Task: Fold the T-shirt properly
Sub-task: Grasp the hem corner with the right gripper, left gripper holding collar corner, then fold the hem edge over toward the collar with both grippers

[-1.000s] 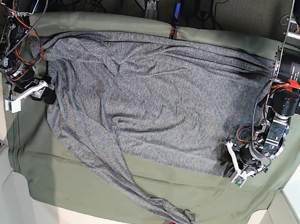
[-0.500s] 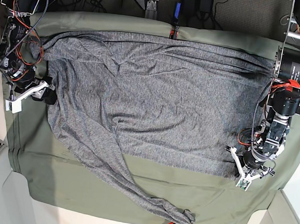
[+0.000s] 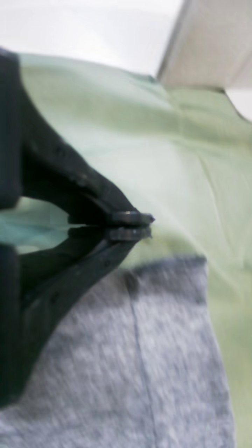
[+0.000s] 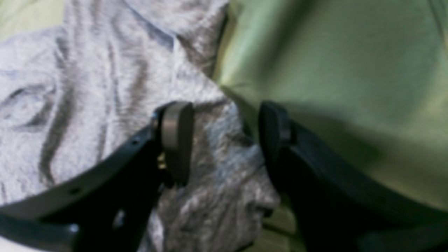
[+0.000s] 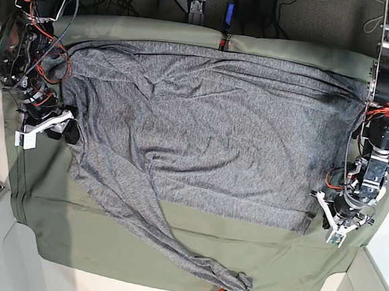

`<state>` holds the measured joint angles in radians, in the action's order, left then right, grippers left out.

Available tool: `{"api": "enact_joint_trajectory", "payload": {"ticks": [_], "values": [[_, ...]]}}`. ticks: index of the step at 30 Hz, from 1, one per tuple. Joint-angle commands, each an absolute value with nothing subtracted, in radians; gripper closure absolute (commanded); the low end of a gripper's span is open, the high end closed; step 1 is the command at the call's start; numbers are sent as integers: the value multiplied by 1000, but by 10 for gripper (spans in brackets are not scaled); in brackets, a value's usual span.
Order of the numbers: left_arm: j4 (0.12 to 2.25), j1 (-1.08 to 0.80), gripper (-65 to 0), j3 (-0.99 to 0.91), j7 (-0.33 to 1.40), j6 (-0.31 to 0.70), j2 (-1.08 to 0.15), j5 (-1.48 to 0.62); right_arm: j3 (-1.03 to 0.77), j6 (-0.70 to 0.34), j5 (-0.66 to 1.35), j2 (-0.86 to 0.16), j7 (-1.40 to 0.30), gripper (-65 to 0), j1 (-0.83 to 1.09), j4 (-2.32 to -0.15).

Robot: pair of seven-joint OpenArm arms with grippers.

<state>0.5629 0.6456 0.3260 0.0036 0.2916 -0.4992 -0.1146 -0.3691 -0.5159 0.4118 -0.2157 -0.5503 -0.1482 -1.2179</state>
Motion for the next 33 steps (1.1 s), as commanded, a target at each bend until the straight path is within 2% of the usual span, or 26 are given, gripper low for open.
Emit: {"api": "enact_joint_trajectory", "payload": {"ticks": [1,6,12,17,20,33], "values": [[581,678,0,321,-6,316,-512,-130,-371,-520,419,-224,-572,-306,-163,-1222],[581,678,0,321,2,428,-513,-160,-371,-520,430,-224,-579,-306,-191,-1227],[581,678,0,321,4,438,-523,-162,-371,-521,429,-224,-597,-293,-214,-1227],[582,682,0,321,3,437,-528,-187,-371,-521,427,-224,-587,-80,-220,-1227],[582,681,0,321,4,431,-534,-192,-371,-521,427,-232,-576,-2,-247,-1227],[625,673,0,321,5,452,-645,-256,-373,-531,459,-239,-649,0,-297,-1275]]}}
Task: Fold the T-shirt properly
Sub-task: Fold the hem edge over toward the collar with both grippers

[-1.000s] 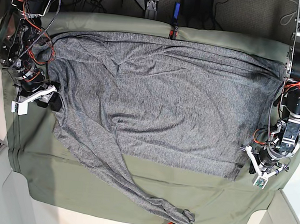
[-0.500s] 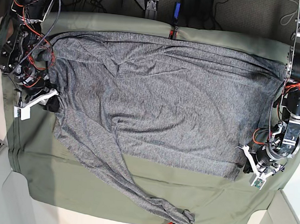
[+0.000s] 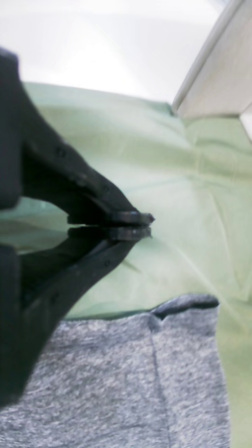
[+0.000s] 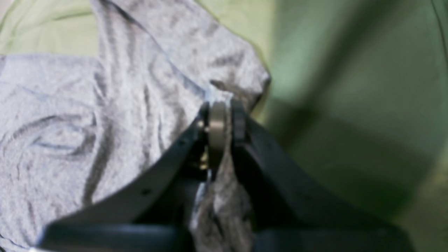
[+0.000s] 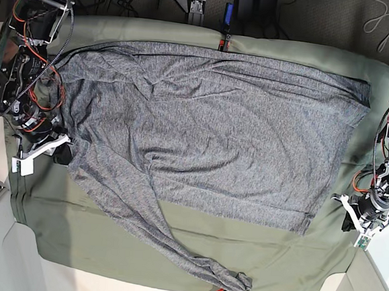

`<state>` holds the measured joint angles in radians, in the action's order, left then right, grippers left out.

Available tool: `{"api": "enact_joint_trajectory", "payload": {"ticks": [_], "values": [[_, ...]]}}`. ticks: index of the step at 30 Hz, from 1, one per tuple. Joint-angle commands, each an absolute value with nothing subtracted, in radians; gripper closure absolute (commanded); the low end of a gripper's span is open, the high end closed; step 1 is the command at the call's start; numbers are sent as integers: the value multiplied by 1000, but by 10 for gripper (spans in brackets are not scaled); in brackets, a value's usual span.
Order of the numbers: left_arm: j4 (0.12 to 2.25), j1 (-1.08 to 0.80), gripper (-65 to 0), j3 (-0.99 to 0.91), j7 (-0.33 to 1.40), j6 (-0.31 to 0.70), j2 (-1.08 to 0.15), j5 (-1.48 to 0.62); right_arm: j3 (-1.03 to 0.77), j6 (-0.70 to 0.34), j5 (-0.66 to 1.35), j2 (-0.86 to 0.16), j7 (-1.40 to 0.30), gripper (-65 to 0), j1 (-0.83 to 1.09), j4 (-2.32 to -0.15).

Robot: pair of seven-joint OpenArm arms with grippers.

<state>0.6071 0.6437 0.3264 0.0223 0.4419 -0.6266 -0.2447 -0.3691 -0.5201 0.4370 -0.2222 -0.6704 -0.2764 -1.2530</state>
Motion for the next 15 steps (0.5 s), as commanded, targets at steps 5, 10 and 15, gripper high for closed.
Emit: {"api": "enact_joint_trajectory", "payload": {"ticks": [5,10,15], "values": [[703,599,0,321,4,491,-681,-304,-374,-530,496,-250,-680,0,-220,-1394],[734,580,0,321,4,490,-661,-328,-374,-531,497,-252,-693,0,-168,-1442],[730,581,-319,321,4,447,-610,-348,-374,-530,497,-252,-693,0,-151,-1441]]}}
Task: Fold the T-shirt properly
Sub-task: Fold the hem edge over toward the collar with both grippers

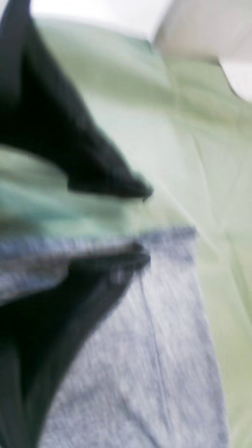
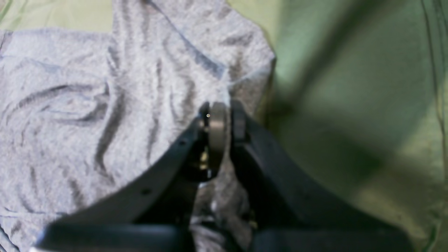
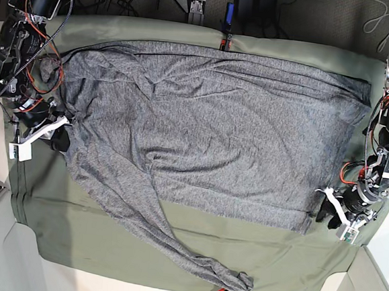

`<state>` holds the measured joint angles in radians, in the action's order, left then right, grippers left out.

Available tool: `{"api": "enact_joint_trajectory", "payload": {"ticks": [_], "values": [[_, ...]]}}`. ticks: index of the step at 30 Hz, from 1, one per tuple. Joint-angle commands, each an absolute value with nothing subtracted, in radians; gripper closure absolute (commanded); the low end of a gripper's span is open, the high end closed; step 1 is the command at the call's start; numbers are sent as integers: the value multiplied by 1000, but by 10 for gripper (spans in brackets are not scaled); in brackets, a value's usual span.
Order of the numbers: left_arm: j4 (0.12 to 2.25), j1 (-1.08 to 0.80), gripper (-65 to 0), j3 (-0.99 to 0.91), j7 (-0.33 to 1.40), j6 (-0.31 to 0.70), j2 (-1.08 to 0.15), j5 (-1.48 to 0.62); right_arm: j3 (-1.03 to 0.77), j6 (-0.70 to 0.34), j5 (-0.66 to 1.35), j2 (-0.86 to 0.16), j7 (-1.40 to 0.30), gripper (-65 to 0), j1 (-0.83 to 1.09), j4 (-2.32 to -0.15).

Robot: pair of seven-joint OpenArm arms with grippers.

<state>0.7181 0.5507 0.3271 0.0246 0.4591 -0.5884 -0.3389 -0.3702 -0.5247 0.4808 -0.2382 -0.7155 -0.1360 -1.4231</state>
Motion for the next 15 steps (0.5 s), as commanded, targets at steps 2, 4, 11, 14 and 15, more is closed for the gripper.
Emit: {"api": "enact_joint_trajectory", "payload": {"ticks": [2,4,11,14,15], "values": [[719,582,-340,321,4,398,-587,-348,-374,-530,497,-252,-693,0,-152,-1441],[711,582,-340,321,3,367,-566,-347,-374,-531,497,-252,-693,0,-152,-1441],[548,605,-339,321,-65,304,-492,-295,-374,-530,497,-252,-693,-197,-152,-1441],[540,606,-339,321,-71,330,-482,-295,-374,-530,498,-251,-693,-200,-152,-1441],[540,607,-339,321,-72,329,-482,-296,-374,-530,498,-251,-693,-200,-152,-1441]]}}
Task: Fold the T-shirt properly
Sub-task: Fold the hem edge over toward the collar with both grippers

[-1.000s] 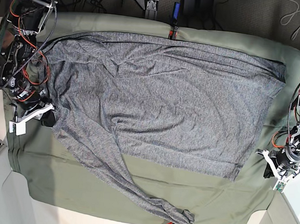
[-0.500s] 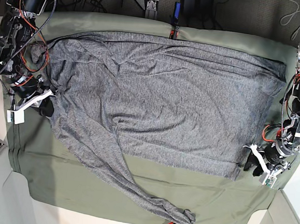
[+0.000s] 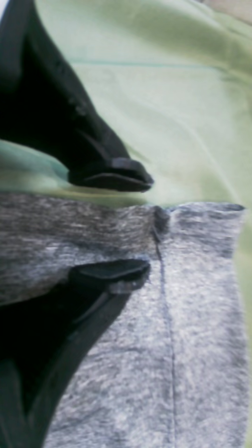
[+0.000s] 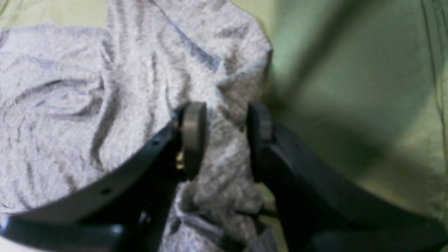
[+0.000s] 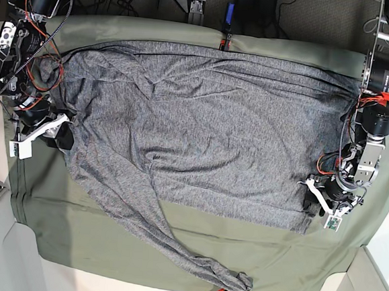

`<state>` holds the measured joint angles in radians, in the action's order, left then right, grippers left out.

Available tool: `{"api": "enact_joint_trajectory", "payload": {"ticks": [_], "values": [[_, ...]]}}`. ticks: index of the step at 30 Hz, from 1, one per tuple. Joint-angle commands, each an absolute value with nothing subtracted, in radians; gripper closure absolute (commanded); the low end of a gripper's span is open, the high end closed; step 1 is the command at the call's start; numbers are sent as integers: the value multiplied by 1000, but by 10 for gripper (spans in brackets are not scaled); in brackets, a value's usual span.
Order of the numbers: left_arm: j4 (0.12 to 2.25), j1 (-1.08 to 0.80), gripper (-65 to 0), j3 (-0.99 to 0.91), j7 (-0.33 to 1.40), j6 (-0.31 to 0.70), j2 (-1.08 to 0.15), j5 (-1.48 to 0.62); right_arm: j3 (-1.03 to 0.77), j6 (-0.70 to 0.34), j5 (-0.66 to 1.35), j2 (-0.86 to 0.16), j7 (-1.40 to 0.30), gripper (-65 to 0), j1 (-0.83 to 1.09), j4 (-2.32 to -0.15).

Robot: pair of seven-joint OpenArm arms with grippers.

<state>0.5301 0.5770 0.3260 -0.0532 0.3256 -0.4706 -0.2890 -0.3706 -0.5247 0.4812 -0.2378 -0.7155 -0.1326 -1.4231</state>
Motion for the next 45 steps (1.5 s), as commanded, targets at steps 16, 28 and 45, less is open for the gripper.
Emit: {"api": "enact_joint_trajectory", "payload": {"ticks": [16,28,45], "values": [[585,617,0,321,-82,258,-533,-299,-374,-456,414,-232,-582,-215,-176,-1394],[635,609,0,321,8,259,-541,-299,-369,-460,396,-229,-572,-374,-321,-1214],[635,609,0,321,4,352,-569,-300,-299,-514,400,-230,-601,0,-324,-1148]]}}
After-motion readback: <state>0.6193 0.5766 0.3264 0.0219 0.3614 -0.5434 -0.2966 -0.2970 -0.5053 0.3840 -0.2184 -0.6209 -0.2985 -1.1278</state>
